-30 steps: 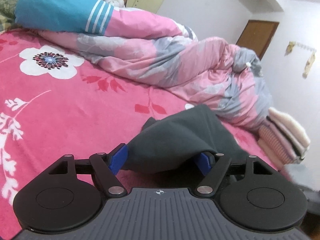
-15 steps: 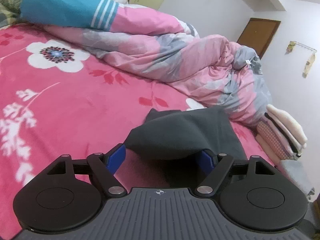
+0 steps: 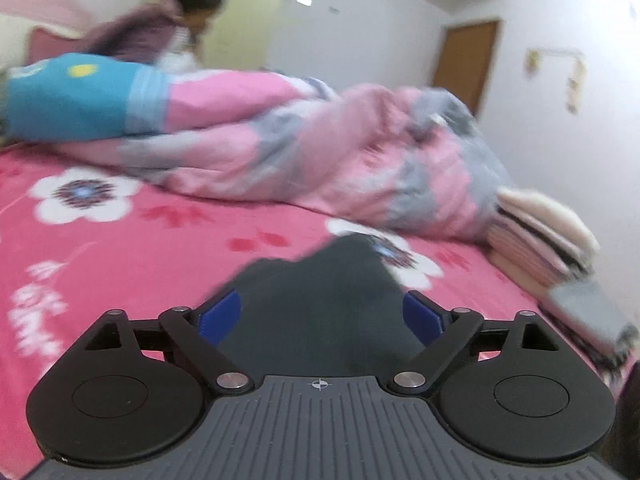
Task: Fold clothes
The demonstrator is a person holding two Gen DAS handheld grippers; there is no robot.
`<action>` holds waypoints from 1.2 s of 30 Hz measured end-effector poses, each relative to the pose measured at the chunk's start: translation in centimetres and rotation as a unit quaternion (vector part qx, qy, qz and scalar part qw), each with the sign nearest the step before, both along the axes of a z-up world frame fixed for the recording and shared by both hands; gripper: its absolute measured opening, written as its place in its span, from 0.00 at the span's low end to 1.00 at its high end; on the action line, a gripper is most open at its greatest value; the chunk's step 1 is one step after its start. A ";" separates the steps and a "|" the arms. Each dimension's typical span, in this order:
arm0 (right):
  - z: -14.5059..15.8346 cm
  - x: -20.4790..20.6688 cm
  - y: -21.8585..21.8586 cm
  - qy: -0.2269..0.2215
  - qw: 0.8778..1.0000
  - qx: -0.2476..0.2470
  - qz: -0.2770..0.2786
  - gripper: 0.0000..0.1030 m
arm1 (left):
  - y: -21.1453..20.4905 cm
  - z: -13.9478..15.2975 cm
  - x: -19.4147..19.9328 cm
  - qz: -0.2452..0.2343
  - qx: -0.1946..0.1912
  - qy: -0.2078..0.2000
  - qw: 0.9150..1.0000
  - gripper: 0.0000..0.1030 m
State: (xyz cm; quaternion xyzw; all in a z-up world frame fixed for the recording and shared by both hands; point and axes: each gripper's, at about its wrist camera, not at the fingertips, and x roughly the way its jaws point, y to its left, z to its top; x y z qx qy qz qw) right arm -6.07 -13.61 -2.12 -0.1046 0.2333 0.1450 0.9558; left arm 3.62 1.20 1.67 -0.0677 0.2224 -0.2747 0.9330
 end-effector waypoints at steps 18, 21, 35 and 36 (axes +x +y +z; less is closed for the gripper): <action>-3.8 8.8 -18.6 0.186 0.847 0.466 -0.177 0.44 | -4.7 -4.9 4.2 0.054 0.099 0.081 0.990 0.66; -4.7 10.8 -18.8 0.196 0.827 0.502 -0.159 0.38 | -3.7 -5.3 4.1 0.074 0.084 0.097 0.989 0.64; 1.0 7.7 -9.6 0.093 0.913 0.394 0.039 0.07 | 4.1 -5.0 2.3 0.095 -0.035 0.120 0.988 0.69; 1.0 7.7 -8.8 0.093 0.918 0.383 0.042 0.07 | 4.6 -4.7 2.1 0.094 -0.044 0.119 0.988 0.71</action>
